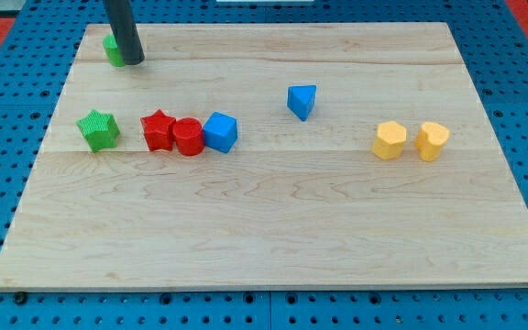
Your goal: Place your arm below the yellow hexagon
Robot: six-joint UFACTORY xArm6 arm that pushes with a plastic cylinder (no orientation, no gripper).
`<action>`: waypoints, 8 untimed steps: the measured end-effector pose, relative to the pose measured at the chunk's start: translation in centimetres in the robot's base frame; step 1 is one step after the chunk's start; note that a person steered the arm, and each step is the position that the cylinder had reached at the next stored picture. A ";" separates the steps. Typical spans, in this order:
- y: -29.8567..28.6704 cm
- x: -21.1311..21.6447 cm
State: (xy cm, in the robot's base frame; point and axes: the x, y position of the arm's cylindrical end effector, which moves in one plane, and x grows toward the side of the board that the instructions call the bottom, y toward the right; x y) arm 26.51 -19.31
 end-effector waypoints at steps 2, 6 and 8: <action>-4.7 0.2; -10.4 2.9; -11.1 11.6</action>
State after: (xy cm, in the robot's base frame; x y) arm 38.07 -30.45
